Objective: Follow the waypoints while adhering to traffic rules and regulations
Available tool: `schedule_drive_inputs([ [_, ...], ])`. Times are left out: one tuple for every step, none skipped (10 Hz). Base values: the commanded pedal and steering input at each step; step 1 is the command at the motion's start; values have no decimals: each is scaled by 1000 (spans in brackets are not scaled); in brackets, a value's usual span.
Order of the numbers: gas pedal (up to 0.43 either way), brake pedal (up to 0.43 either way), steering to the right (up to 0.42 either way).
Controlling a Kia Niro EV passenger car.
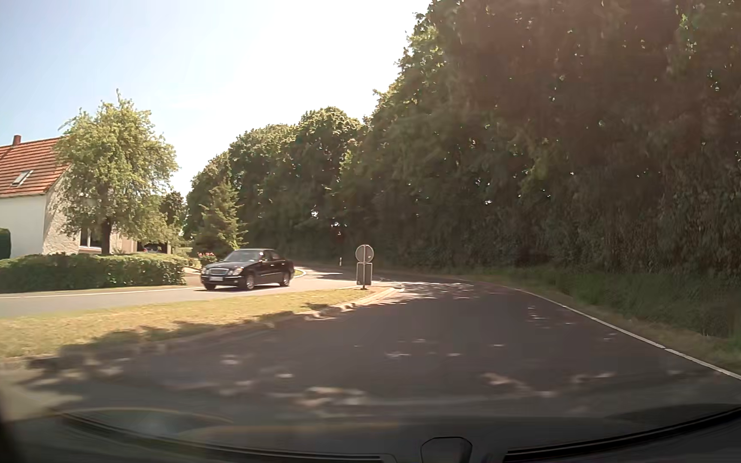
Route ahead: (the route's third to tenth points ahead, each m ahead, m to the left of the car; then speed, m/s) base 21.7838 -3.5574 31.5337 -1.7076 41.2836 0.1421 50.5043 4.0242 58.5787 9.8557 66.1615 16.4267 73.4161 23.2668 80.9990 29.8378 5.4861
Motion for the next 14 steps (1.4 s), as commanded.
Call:
schedule_drive_inputs([
  [260, 6, 184],
  [268, 6, 159],
  [268, 6, 140],
  [268, 6, 115],
  [268, 6, 91],
  [268, 6, 73],
  [268, 12, 47],
  [268, 6, 26],
  [268, 6, 15],
  [268, 6, 6],
  [268, 6, 3],
  [268, 6, 3],
  [268, 12, 3],
  [268, 6, 3],
])
